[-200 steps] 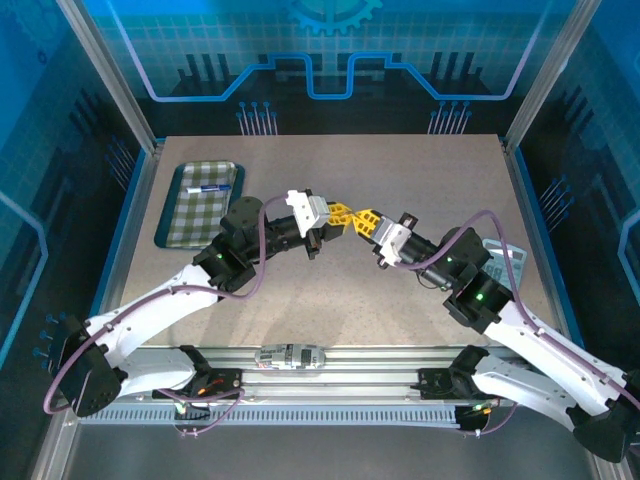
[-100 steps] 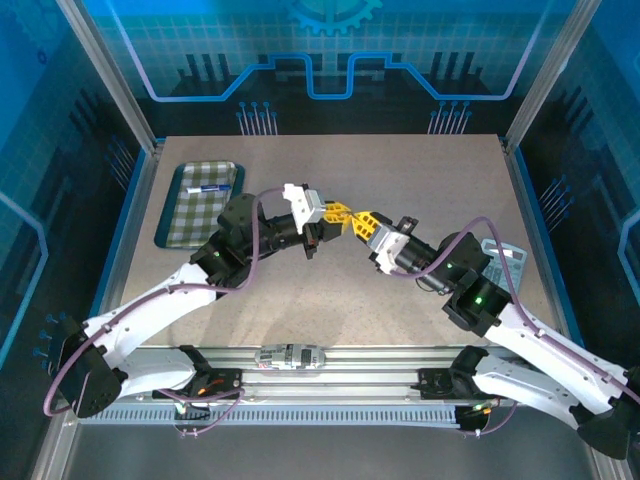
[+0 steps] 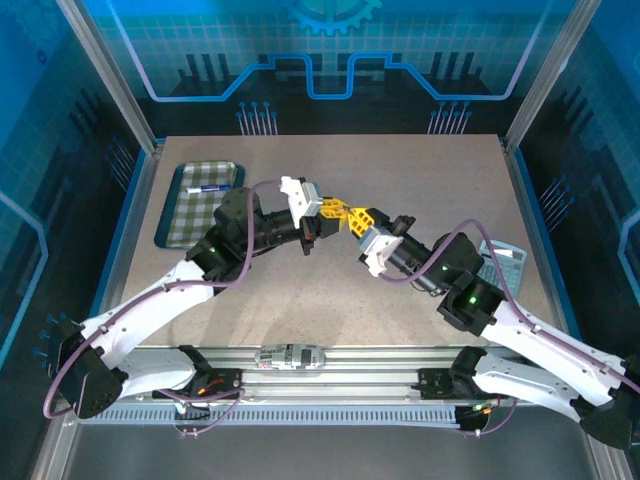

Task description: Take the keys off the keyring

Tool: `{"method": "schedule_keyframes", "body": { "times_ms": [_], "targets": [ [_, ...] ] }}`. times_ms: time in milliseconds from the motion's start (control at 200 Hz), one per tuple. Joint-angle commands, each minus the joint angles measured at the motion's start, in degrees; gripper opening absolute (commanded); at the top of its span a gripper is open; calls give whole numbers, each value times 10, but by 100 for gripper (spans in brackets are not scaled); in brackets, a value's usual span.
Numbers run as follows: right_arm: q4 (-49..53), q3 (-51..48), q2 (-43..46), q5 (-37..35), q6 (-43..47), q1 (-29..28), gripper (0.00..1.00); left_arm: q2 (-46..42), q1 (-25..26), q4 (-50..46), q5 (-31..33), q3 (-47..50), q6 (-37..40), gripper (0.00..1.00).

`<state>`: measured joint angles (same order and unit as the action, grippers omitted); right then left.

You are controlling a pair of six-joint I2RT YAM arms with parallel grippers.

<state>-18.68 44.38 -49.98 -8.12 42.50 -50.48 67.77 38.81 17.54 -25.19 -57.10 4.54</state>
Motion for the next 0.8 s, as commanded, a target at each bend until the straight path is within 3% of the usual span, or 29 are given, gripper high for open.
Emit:
{"method": "schedule_keyframes", "body": {
  "times_ms": [0,796],
  "targets": [
    [91,-8,-28,74,50,-44,0,1,-1,33,6,-47,-16,0],
    [171,7,-71,14,154,-71,0,-18,-1,12,-10,-47,-9,0]
  ]
}}
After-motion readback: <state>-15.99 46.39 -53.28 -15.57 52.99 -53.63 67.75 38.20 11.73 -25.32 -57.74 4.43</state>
